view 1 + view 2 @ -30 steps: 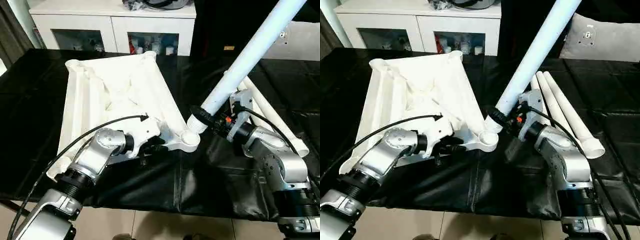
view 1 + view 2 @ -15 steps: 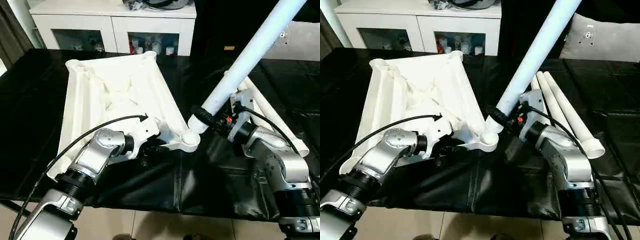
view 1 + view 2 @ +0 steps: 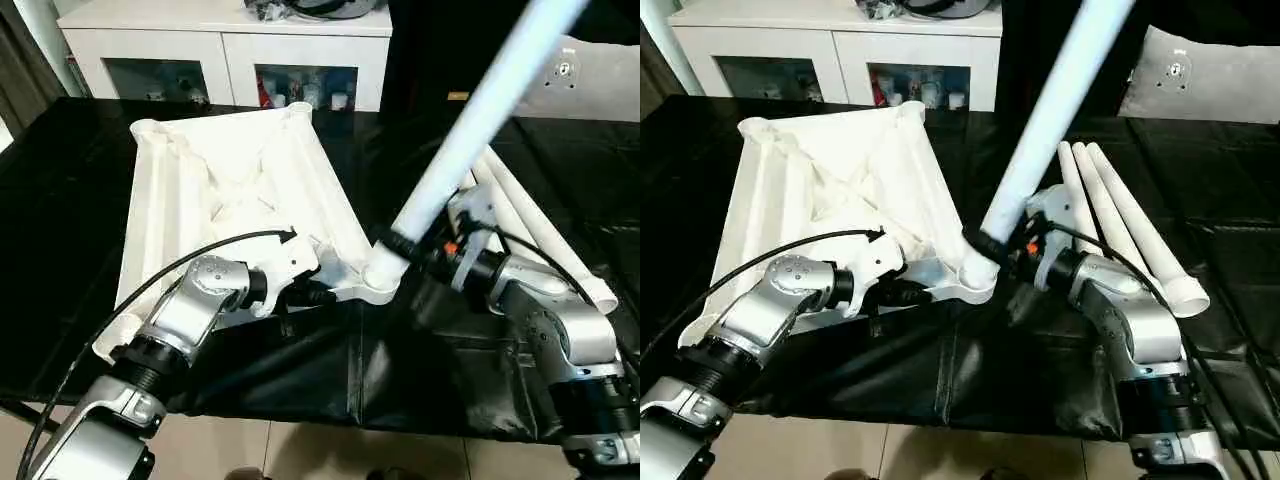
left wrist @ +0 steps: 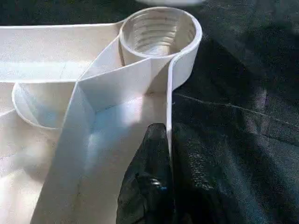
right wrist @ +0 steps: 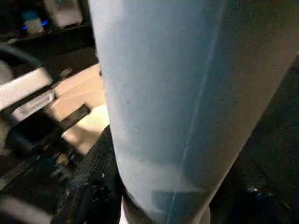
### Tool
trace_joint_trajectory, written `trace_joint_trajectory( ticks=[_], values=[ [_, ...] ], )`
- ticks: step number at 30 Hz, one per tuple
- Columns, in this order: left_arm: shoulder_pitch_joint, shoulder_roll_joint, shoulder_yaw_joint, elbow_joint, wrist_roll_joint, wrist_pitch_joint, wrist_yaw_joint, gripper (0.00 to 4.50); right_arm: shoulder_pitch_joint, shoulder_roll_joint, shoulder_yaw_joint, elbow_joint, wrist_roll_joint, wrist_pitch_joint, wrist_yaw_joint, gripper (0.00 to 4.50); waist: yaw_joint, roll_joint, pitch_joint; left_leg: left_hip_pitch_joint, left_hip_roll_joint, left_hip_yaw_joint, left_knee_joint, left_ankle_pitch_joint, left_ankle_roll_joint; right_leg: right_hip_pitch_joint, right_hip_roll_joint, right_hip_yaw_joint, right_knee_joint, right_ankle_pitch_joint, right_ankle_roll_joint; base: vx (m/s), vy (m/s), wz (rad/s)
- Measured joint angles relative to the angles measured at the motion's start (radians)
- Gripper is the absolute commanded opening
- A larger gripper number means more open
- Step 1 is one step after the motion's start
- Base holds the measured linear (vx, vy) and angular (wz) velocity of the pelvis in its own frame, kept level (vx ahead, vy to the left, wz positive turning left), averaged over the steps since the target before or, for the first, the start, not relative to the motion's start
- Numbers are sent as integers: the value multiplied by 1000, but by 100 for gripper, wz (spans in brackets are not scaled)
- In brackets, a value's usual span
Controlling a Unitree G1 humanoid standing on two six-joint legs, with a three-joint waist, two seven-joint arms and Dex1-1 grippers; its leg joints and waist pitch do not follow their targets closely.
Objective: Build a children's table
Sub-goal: Insert table leg to table base
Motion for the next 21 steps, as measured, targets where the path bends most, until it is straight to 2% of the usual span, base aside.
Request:
trace_joint_trajectory(
  ticks=[6, 11, 15, 21],
  values=[
    [-13, 12, -23, 30, 32, -82, -4, 0, -45, -28, 38, 31, -33, -2, 50, 191, 0, 0, 0, 1, 0, 0, 0, 0, 0, 0, 0, 0, 0, 0, 0, 0, 0, 0],
    [-21, 23, -30, 50, 41, -134, -25, 0, -46, -35, 78, 60, -59, -2, 79, 191, 1, 0, 0, 0, 1, 0, 0, 0, 0, 0, 0, -1, 0, 0, 0, 0, 0, 0],
    [-22, 34, -29, 70, 44, -186, -58, 0, -46, -44, 85, 64, -72, -1, 97, 191, 4, 0, 0, 0, 1, 0, 0, 0, 0, 0, 0, -1, 0, 0, 0, 0, 0, 0],
    [-23, 46, -29, 79, 28, -213, -120, 0, -61, -42, 85, 83, -81, -6, 87, 191, 7, 0, 0, 0, 1, 0, 0, 0, 0, 0, 0, -1, 0, 0, 0, 0, 0, 0]
  ],
)
